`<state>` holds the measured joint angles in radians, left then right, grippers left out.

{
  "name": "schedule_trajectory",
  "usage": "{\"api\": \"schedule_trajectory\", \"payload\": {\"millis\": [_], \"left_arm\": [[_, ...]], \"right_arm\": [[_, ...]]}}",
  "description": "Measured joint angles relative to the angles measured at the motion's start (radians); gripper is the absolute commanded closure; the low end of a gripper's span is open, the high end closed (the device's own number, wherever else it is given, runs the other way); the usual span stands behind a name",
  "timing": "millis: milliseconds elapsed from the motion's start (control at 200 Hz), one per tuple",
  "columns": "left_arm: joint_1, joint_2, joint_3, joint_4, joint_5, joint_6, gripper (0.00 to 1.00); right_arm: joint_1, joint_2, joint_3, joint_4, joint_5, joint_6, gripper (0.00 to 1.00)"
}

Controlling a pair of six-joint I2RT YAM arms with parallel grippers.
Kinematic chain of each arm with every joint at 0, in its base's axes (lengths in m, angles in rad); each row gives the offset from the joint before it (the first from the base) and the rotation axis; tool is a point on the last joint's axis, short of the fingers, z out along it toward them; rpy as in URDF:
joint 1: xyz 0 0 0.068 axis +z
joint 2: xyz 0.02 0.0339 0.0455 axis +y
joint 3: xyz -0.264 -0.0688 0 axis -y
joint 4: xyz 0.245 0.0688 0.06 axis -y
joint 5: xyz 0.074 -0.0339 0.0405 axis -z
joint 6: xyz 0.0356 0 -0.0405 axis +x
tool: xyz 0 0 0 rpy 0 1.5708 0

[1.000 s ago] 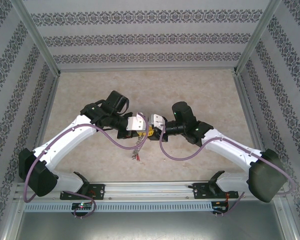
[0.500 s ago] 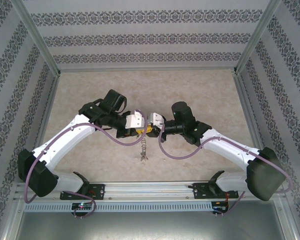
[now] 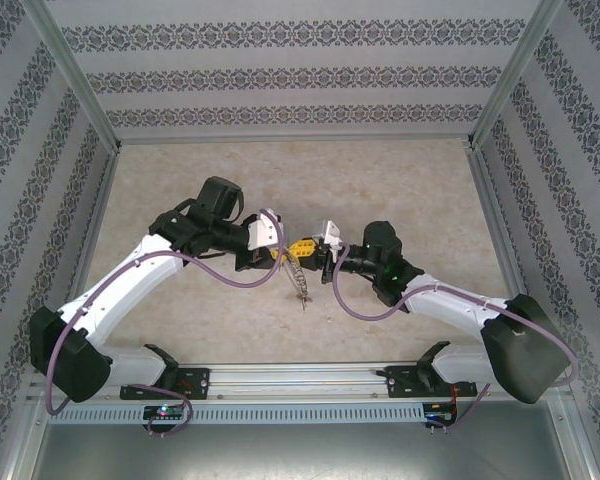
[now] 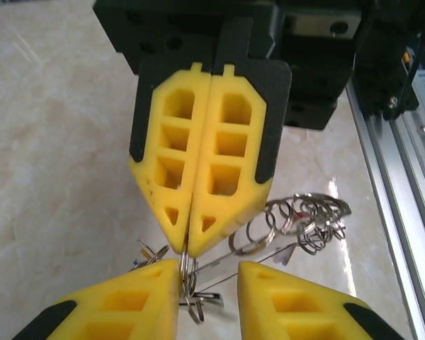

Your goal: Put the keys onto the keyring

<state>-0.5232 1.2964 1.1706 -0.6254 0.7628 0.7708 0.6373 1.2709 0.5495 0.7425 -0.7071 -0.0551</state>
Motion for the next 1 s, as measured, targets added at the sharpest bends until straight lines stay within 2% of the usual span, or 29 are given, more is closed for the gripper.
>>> {"api": "schedule_trajectory", "payload": {"millis": [205,430,650,789,859,999], "left_arm": [[0.008,-0.008,-0.008,0.088,0.026,-0.049,0.73],[0.024,-0.008,-0.023,0.097,0.023,-0.051,0.73],[0.034,-0.008,-0.034,0.097,0.027,-0.064,0.86],[0.035,-0.007,-0.034,0.098,0.038,-0.074,0.87],[0.035,-0.007,-0.034,0.1,0.04,-0.081,1.0],[0.041,-0.007,-0.034,0.102,0.045,-0.076,1.0]], "right_arm": [[0.0,0.0,-0.016,0.116,0.031,0.058,1.0],[0.0,-0.012,-0.035,0.153,0.039,0.084,1.0],[0.0,-0.027,-0.035,0.187,0.041,0.087,1.0],[0.006,-0.027,-0.035,0.19,0.04,0.087,1.0],[0.009,-0.027,-0.035,0.192,0.04,0.087,1.0],[0.012,-0.027,-0.035,0.194,0.046,0.087,1.0]]}}
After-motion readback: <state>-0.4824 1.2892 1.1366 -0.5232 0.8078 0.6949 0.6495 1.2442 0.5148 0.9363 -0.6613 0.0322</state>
